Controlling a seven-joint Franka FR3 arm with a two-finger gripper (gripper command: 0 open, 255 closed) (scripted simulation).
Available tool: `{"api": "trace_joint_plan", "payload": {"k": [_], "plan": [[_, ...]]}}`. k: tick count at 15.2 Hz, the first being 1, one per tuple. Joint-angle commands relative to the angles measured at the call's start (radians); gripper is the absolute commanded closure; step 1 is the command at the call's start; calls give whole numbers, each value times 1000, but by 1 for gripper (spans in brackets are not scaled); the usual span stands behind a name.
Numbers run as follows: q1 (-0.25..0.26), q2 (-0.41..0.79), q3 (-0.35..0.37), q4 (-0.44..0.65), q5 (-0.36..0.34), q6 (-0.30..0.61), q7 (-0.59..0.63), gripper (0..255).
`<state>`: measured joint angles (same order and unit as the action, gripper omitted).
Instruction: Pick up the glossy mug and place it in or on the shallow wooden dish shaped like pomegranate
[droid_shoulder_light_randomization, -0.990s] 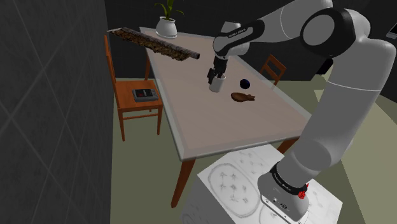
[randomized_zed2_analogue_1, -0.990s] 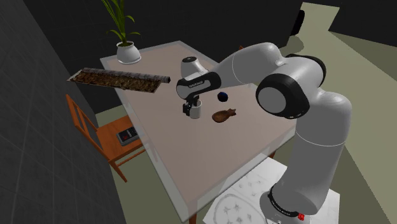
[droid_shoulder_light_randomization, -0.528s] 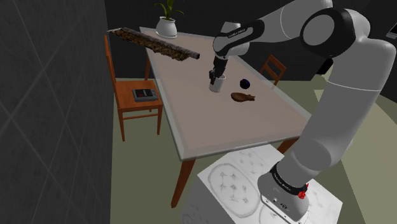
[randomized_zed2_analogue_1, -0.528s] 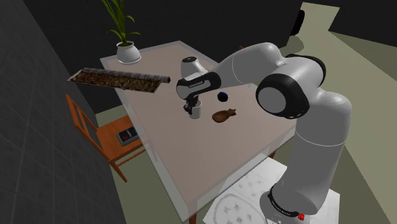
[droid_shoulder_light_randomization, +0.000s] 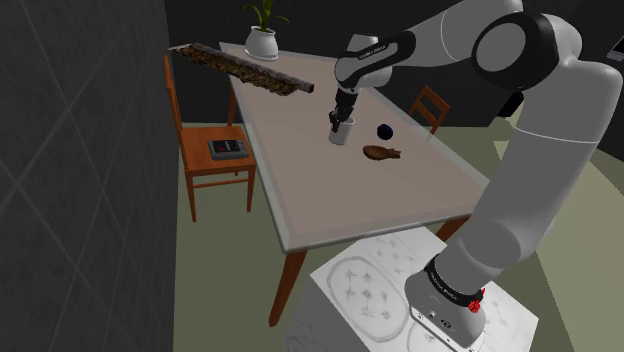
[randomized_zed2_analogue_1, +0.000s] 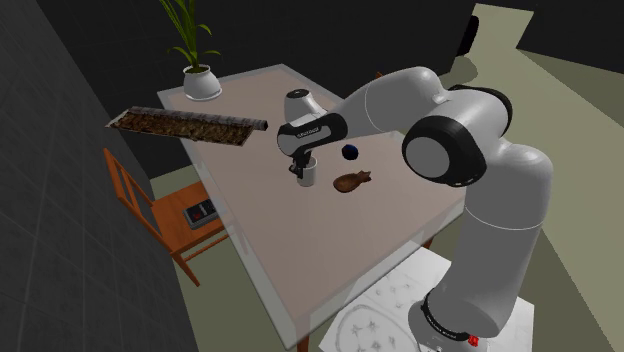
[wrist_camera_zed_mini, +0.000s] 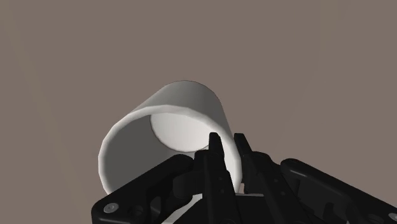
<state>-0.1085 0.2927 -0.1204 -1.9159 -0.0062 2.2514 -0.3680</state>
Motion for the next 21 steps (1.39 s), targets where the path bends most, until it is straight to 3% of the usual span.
{"api": "trace_joint_plan", "payload": {"k": [1,19,21], "plan": [[0,-7,0,5,-1,-11,0,255],[4,-96,-3,134,-11,-229,1,255],[-4,-126,-10,100,-13,-224,-13,255]]}}
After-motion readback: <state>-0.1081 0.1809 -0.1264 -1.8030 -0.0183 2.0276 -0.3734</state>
